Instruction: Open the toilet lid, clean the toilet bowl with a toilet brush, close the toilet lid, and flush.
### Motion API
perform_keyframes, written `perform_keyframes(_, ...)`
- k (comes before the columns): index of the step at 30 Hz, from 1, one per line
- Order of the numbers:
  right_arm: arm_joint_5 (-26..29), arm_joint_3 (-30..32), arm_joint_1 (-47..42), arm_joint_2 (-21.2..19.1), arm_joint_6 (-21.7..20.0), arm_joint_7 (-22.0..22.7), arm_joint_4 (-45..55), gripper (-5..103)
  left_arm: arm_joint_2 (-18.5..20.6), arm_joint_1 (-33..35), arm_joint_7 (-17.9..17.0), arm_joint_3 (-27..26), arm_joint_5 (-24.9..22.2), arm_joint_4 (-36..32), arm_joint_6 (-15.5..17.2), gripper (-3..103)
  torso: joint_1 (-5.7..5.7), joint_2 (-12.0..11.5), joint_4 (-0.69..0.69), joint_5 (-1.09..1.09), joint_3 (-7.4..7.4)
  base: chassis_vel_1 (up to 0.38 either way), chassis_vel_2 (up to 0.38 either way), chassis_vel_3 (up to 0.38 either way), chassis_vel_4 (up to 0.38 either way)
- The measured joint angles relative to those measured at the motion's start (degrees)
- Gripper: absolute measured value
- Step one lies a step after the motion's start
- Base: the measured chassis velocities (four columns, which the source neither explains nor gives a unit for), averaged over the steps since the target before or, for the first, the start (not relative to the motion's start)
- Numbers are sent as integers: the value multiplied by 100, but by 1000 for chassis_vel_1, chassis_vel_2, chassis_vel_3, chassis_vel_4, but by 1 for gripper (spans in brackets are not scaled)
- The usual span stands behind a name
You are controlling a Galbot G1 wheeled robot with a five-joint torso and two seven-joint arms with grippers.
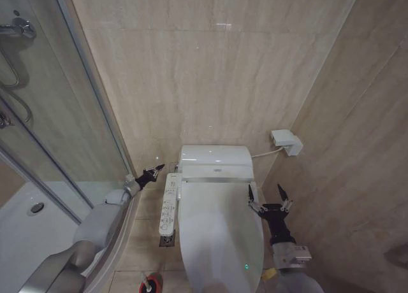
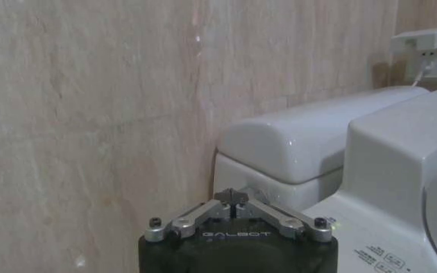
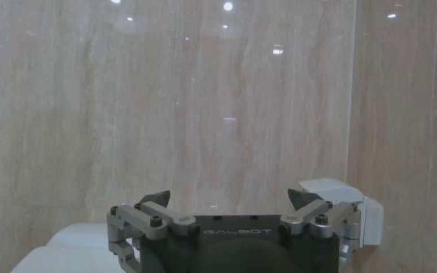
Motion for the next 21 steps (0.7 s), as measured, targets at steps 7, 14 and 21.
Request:
perform_keyframes(7,0,0,0,0,0,0,0,100,-134,-92,-94,7,123,196,-10,0,0,0,-1,0,0,0,0,0,0)
perform_keyframes(14,0,0,0,0,0,0,0,100,-129,-179,113,37,221,379,-45,0,0,0,0,0,0,0,0,0,0)
perform_keyframes(21,0,0,0,0,0,0,0,100,-158,-244,325,42,368,527,-99,0,0,0,0,-1,0,0,0,0,0)
